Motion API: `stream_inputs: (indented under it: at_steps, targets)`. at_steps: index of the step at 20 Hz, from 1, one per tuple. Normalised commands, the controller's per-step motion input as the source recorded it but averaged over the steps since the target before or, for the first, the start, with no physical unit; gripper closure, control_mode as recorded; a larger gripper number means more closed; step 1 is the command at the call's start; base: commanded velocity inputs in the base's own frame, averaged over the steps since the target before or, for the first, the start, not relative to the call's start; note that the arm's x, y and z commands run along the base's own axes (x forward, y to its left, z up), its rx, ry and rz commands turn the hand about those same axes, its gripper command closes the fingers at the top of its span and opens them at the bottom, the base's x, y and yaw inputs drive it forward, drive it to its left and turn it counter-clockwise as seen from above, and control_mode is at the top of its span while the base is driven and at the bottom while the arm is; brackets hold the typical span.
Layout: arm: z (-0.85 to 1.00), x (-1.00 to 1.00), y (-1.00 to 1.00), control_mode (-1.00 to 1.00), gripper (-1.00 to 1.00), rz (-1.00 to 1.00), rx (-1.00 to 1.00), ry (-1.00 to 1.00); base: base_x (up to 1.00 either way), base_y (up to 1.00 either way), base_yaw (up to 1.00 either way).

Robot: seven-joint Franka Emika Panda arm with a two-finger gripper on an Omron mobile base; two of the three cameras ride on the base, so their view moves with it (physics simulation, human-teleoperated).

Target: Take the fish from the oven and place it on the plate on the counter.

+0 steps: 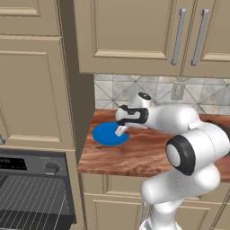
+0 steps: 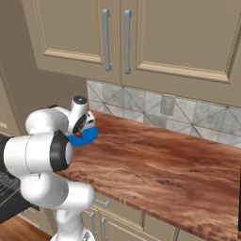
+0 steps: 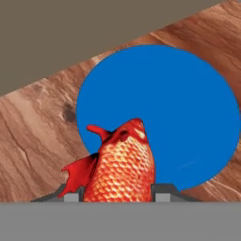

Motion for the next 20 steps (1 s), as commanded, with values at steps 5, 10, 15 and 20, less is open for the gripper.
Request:
stream_inputs:
  at_steps: [5, 10, 15, 20]
  targets:
    - [-0.12, 0.23, 0.0, -1.0, 1.0, 0.0, 0.0, 0.0, 0.0, 0.0, 0.0]
    - [-0.25, 0.1, 0.11, -1.0, 1.0, -0.01, 0.0, 0.0, 0.0, 0.0, 0.0]
    - [-0.08, 0.22, 0.15, -1.0, 1.0, -0.05, 0.0, 0.0, 0.0, 0.0, 0.0]
    - [0.0, 0.17, 0.39, -1.0, 1.0, -0.03, -0.04, 0.0, 0.0, 0.0, 0.0]
